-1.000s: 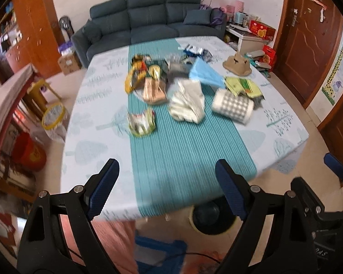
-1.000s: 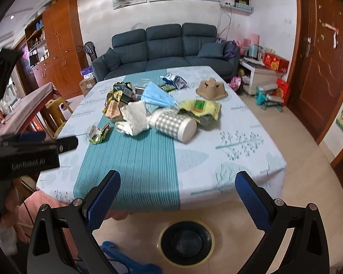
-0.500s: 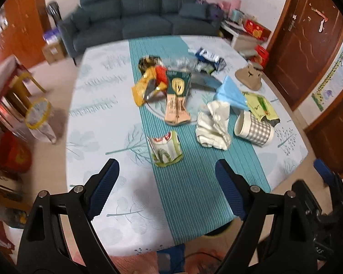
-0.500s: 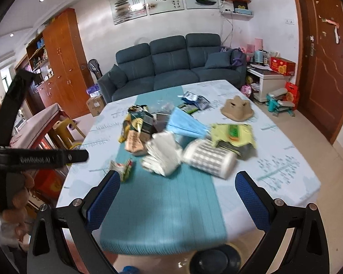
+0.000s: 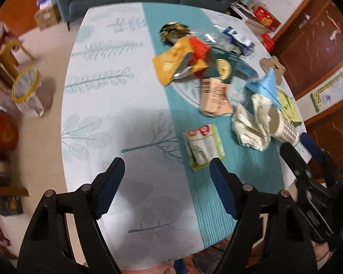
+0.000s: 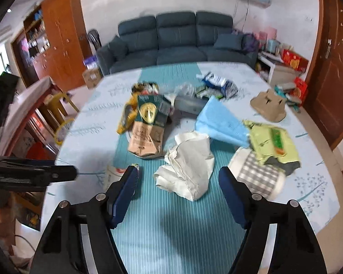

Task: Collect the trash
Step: 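Grasp the red-and-green snack wrapper with the left gripper while the right gripper grasps the crumpled tissue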

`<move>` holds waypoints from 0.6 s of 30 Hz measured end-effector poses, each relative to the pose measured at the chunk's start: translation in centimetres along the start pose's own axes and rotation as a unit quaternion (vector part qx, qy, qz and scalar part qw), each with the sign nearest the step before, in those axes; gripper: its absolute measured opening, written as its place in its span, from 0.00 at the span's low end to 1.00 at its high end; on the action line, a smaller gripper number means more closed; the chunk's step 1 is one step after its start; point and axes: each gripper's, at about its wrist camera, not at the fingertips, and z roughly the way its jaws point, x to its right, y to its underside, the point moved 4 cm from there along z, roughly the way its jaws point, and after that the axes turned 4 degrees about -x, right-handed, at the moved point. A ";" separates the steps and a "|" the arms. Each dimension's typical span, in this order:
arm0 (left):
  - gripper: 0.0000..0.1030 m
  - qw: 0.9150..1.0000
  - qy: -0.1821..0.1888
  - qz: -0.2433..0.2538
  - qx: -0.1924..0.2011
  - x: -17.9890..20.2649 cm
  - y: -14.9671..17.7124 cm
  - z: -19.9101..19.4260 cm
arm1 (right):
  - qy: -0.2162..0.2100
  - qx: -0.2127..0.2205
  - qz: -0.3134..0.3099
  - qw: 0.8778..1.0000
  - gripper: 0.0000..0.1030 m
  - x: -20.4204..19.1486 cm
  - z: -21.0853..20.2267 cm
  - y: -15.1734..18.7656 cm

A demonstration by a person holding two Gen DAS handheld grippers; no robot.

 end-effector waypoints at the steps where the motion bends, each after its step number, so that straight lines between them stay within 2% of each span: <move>1: 0.72 1.000 0.004 -0.005 -0.002 -0.4 -0.2 0.3 | 0.004 -0.009 0.001 1.000 0.73 -0.1 1.0 -0.1; 5: 0.69 0.999 0.029 0.014 0.000 -0.9 -0.4 0.9 | 0.023 -0.045 0.008 0.999 0.73 -0.1 4.8 -0.4; 8: 0.67 0.998 0.047 0.024 -0.022 -0.6 -0.4 1.6 | 0.041 -0.067 0.003 0.997 0.70 -0.3 7.0 -0.3; 10: 0.67 0.997 0.058 0.029 -0.041 -0.2 -0.4 2.0 | 0.045 -0.081 -0.005 0.996 0.58 -0.7 8.4 -0.2; 12: 0.67 0.996 0.056 0.038 -0.052 0.3 -0.4 2.5 | 0.059 -0.097 -0.007 0.994 0.50 -1.0 9.5 0.2; 14: 0.67 0.996 0.056 0.040 -0.062 0.7 -0.7 3.1 | 0.059 -0.091 -0.006 0.994 0.43 -1.3 9.6 0.1; 16: 0.68 0.995 0.064 0.035 -0.069 1.0 -1.0 3.5 | 0.046 -0.080 0.001 0.996 0.26 -1.6 8.9 0.0; 18: 0.67 0.995 0.066 0.029 -0.073 1.3 -1.4 3.8 | 0.043 -0.072 0.010 0.996 0.18 -1.4 7.9 -0.3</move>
